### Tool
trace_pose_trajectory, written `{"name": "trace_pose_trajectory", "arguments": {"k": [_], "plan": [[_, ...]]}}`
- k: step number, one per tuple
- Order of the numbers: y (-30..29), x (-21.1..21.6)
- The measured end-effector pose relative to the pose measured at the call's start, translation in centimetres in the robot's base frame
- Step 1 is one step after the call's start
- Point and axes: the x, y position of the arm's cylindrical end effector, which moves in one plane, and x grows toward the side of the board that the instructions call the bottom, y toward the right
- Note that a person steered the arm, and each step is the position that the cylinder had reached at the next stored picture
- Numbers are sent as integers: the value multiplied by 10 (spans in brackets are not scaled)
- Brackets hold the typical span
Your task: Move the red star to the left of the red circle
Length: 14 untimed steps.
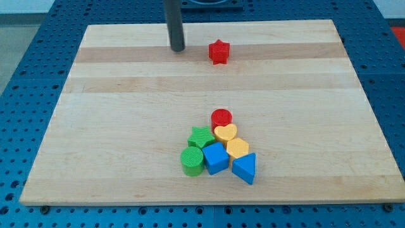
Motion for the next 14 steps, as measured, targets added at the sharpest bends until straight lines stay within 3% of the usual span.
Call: {"name": "trace_pose_trajectory", "arguments": {"k": [2, 6, 8, 12, 14], "plan": [[94, -14], [37, 57], [31, 112], [57, 125], [46, 169]]}}
